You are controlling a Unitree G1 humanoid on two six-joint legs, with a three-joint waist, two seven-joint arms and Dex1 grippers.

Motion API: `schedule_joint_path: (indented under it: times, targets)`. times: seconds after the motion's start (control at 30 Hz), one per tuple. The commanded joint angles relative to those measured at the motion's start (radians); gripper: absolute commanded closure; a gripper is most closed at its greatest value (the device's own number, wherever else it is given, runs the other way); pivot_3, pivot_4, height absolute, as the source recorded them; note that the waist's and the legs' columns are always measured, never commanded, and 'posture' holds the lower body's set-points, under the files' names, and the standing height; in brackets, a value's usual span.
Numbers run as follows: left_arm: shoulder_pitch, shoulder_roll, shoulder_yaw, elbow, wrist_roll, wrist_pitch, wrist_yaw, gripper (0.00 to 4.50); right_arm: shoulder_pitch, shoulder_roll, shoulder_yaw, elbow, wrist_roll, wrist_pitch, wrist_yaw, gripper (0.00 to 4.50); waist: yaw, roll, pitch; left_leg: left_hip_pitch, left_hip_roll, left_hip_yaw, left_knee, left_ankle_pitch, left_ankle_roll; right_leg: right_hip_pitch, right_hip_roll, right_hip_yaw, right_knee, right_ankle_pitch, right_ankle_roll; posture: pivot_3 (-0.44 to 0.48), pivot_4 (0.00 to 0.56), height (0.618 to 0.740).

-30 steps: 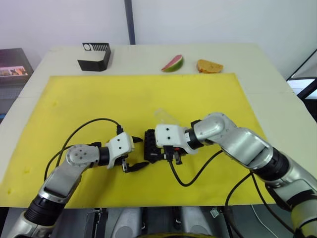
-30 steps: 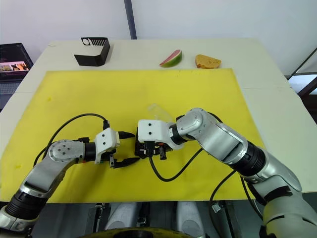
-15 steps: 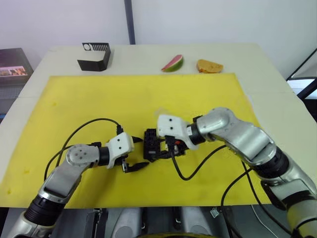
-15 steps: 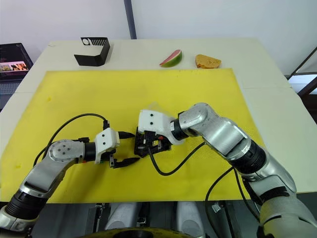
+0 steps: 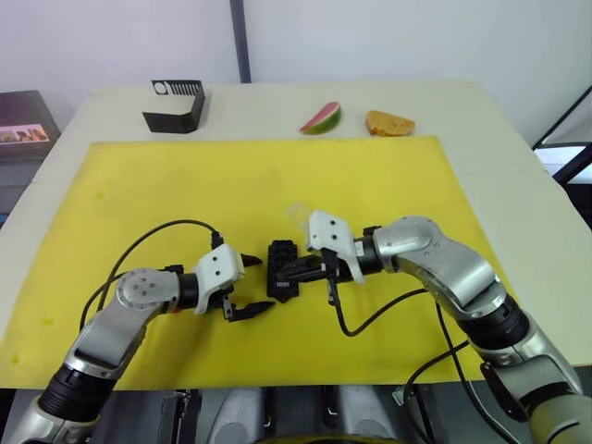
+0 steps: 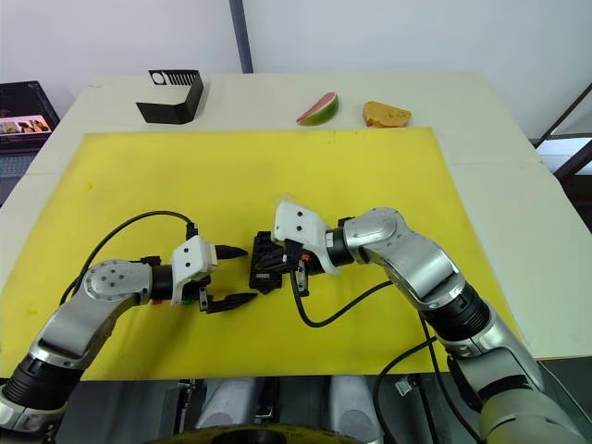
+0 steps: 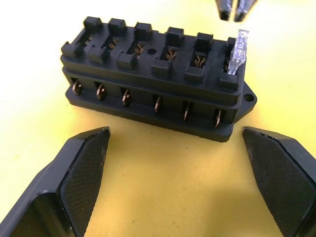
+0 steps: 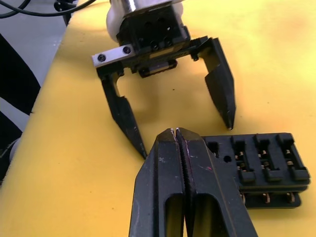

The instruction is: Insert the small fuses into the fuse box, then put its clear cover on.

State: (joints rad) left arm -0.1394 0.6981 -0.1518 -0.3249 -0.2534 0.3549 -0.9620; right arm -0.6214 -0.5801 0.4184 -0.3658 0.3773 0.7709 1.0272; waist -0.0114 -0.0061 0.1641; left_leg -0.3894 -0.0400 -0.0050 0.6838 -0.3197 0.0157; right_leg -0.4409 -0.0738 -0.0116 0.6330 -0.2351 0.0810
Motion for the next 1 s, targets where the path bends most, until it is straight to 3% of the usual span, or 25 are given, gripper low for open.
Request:
schedule_joint_path:
  times: [0.03, 0.83, 1.0]
  targets:
    - [-0.015, 0.010, 0.023, -0.019, -0.015, 0.000, -0.004, 0.00, 0.012, -0.014, 0.002, -0.028, 0.001, -0.006, 0.011, 4.44, 0.002, 0.000, 0.000, 0.000, 0.000, 0.000, 0.000, 0.000, 0.000, 0.000, 0.000, 0.000, 0.000, 0.000, 0.000, 0.000, 0.150, 0.740]
    - [-0.027, 0.003, 0.009, -0.009, 0.005, -0.004, 0.001, 0.00, 0.047, -0.042, 0.087, 0.032, -0.145, -0.095, 0.013, 4.44, 0.001, 0.000, 0.000, 0.000, 0.000, 0.000, 0.000, 0.000, 0.000, 0.001, 0.000, 0.000, 0.000, 0.000, 0.000, 0.000, 0.150, 0.740]
    - [-0.034, 0.017, 0.033, -0.019, -0.015, 0.006, -0.007, 0.00, -0.002, -0.013, -0.012, -0.023, -0.022, -0.001, 0.026, 4.44, 0.001, 0.000, 0.000, 0.000, 0.000, 0.000, 0.000, 0.000, 0.000, 0.001, 0.000, 0.000, 0.000, 0.000, 0.000, 0.000, 0.150, 0.740]
